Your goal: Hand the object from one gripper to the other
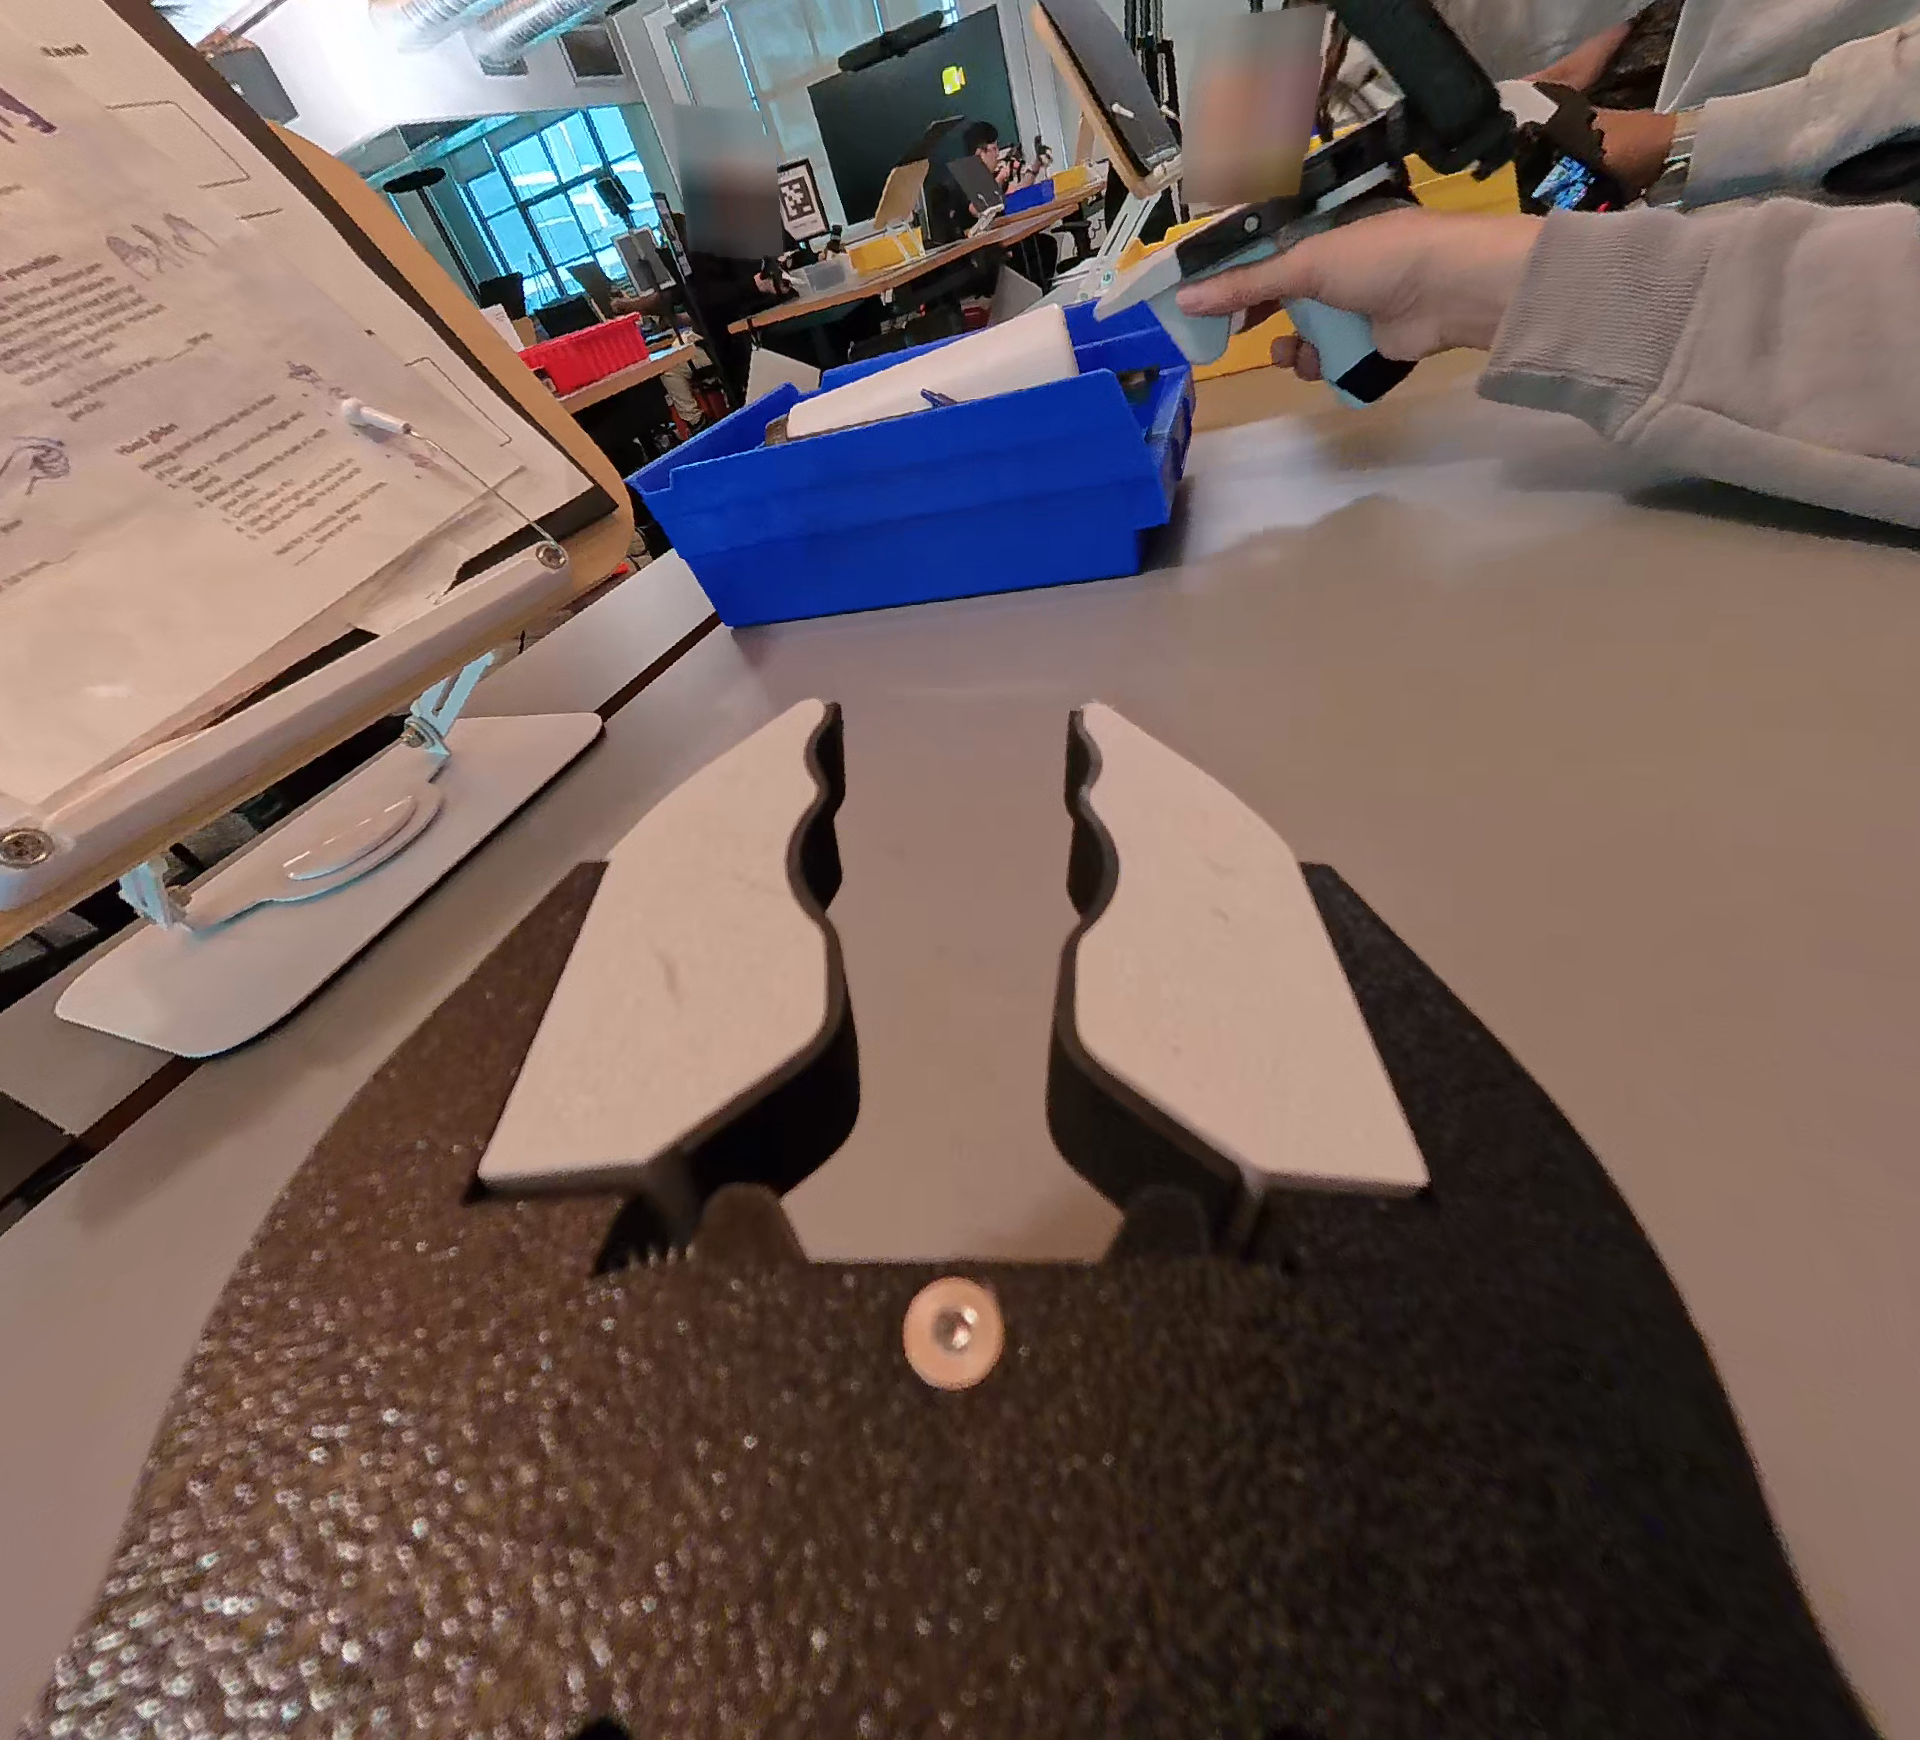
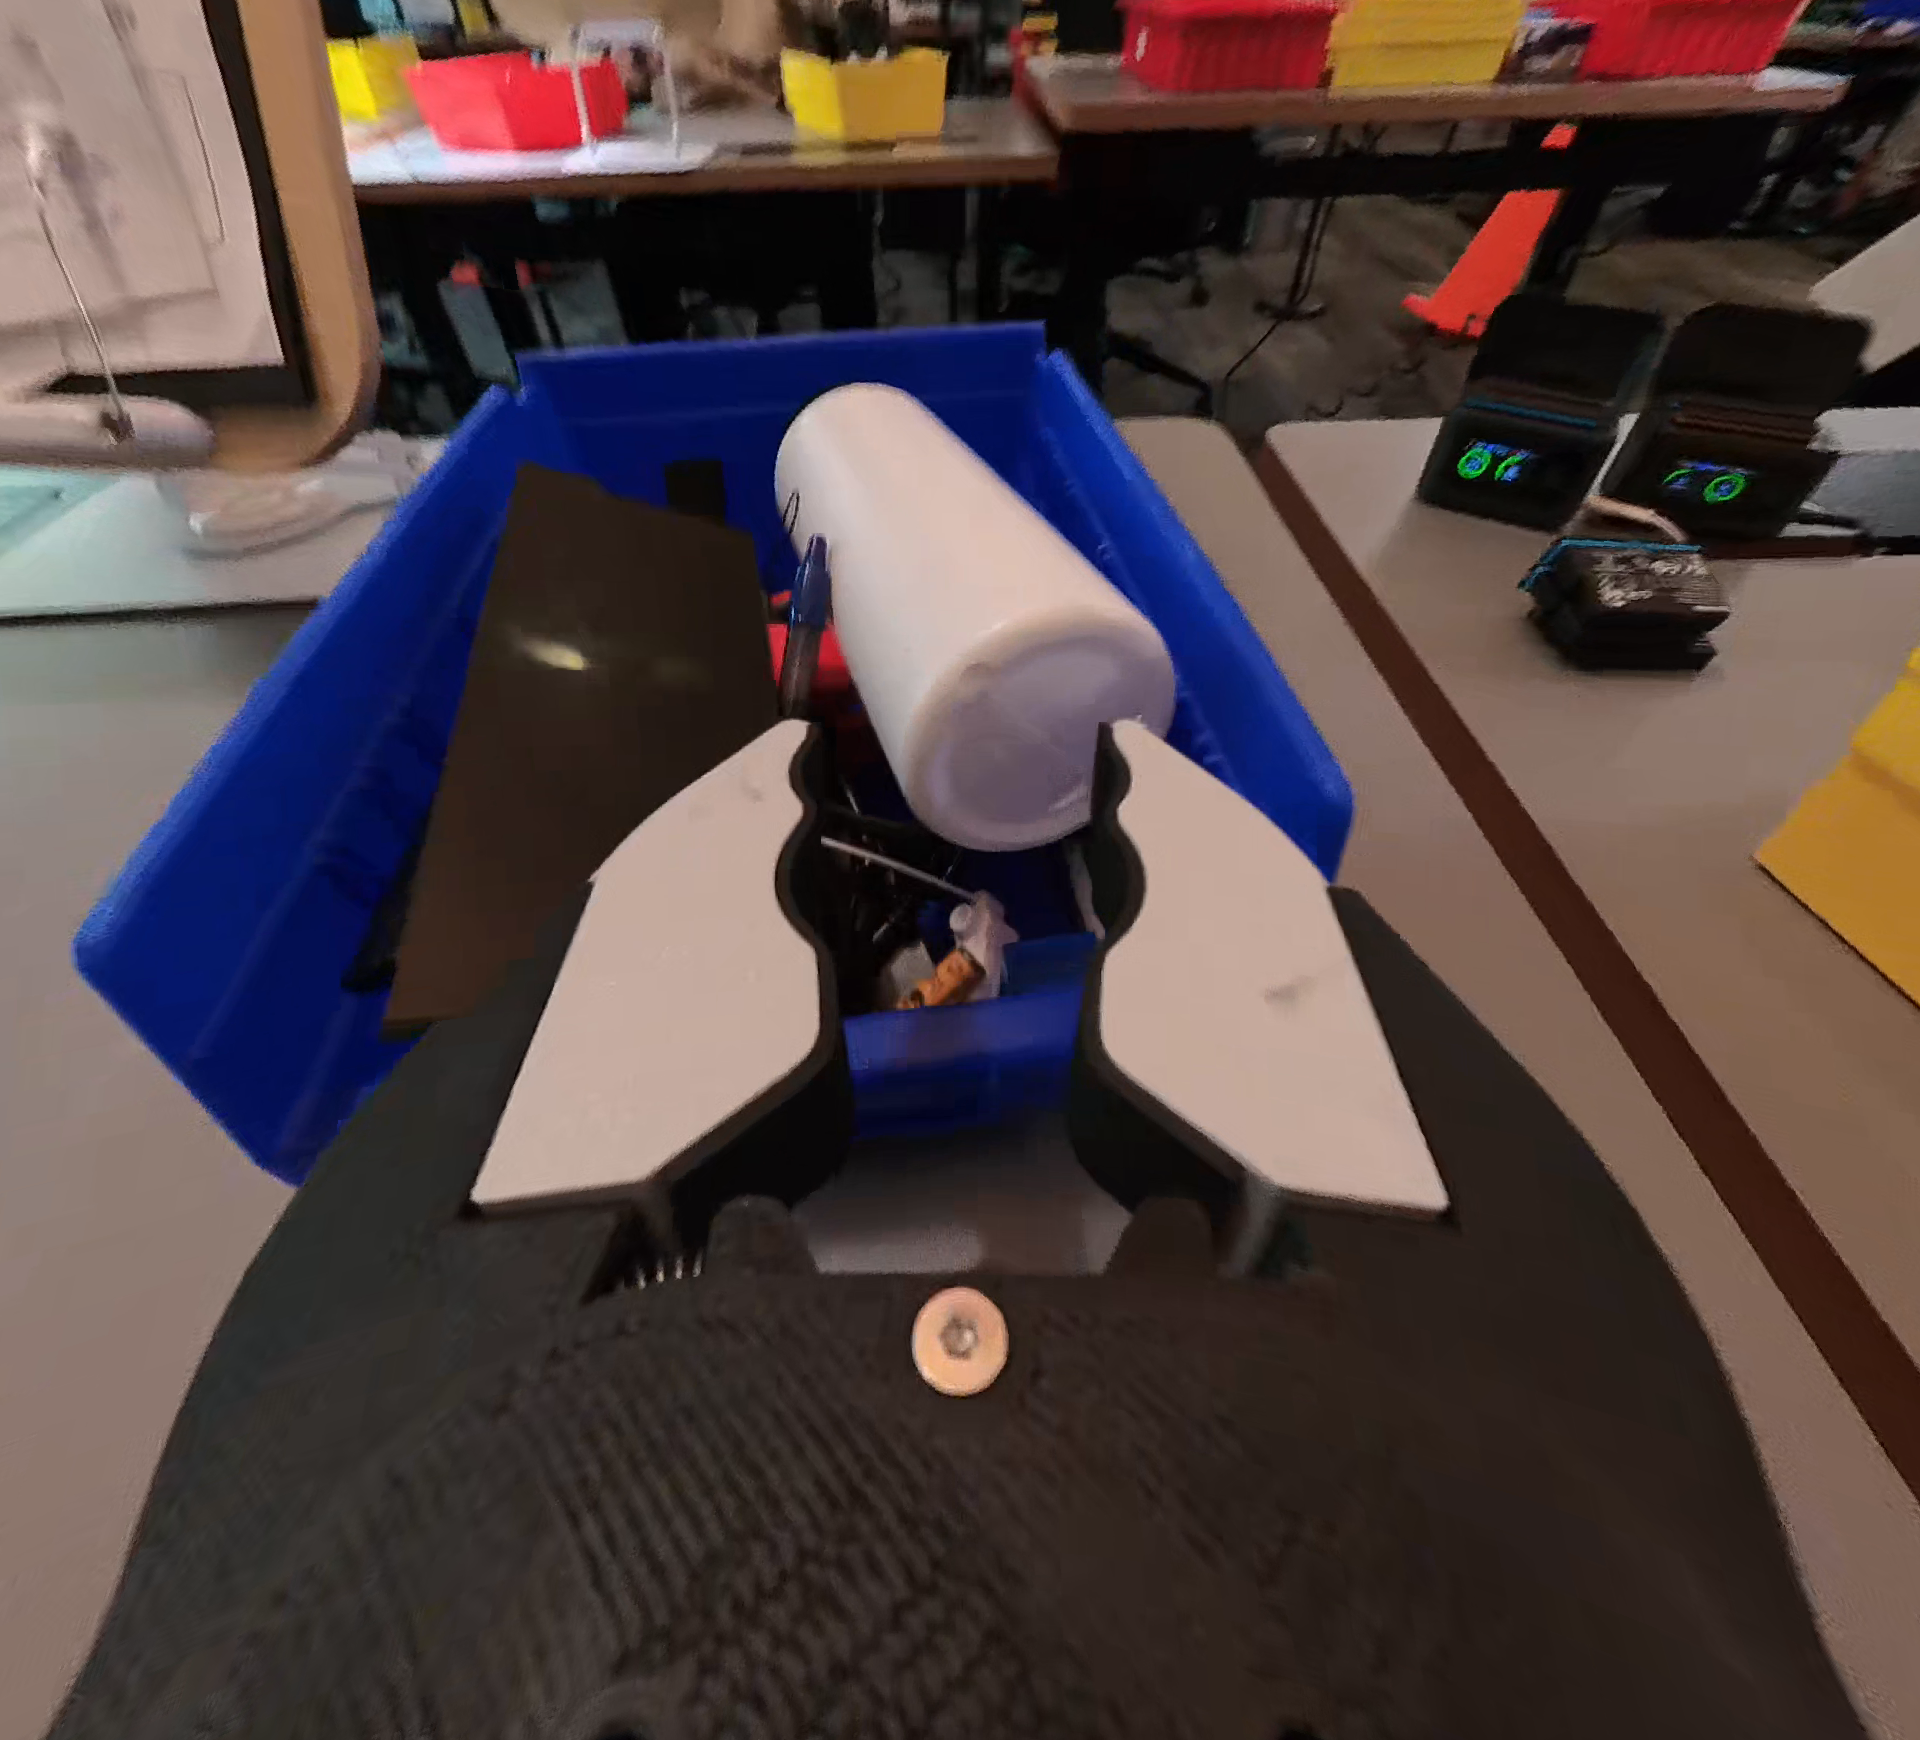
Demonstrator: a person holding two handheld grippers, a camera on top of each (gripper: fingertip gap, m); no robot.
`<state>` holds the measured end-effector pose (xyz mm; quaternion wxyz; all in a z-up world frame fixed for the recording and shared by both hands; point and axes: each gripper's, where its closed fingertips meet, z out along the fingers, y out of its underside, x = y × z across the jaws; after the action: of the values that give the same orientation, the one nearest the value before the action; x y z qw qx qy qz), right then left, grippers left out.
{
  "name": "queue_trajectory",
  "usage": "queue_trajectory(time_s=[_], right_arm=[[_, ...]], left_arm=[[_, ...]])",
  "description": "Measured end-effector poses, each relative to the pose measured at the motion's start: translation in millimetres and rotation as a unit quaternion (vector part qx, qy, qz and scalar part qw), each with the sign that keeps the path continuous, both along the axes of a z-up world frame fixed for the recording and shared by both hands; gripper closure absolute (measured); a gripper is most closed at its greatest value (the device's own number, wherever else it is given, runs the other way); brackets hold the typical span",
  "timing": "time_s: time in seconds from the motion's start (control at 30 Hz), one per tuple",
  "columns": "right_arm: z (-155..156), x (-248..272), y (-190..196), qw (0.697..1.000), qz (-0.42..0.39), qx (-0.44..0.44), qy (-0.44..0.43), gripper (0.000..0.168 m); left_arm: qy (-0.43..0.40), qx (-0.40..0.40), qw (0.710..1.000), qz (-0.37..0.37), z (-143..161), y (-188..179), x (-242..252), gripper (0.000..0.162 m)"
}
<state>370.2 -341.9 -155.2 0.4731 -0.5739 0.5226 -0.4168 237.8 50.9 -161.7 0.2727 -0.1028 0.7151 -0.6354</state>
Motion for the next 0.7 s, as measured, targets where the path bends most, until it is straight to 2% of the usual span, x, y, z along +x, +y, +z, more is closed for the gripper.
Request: queue_trajectory(time_s=[0.1, 0.23, 0.3, 0.37, 0.5, 0.63, 0.7], right_arm=[[31, -12, 16, 0.997, -0.002, 0.004, -0.077, 0.121], [71, -35, 90, 0.978, 0.074, -0.024, -0.192, 0.130], [77, -44, 138, 0.963, 0.123, -0.059, -0.231, 0.134], [64, -48, 183, 0.955, 0.173, -0.098, -0.221, 0.131], [49, -61, 226, 0.930, 0.192, -0.208, -0.236, 0.127], [32, -70, 258, 0.927, 0.255, -0.176, -0.213, 0.125], [23, -71, 267, 0.927, 0.273, -0.164, -0.200, 0.120]], left_arm=[[0.000, -0.015, 1.000, 0.005, 8, 3, 0, 0.122], [0.016, -0.076, 0.997, 0.026, 33, 16, 2, 0.122], [0.028, -0.097, 0.993, 0.060, 45, 30, 7, 0.122], [0.053, -0.114, 0.985, 0.120, 55, 53, 13, 0.123], [0.095, -0.121, 0.963, 0.221, 76, 119, 12, 0.124], [0.124, -0.063, 0.930, 0.339, 88, 223, 40, 0.124], [0.168, -0.009, 0.908, 0.383, 72, 274, 75, 0.110]])
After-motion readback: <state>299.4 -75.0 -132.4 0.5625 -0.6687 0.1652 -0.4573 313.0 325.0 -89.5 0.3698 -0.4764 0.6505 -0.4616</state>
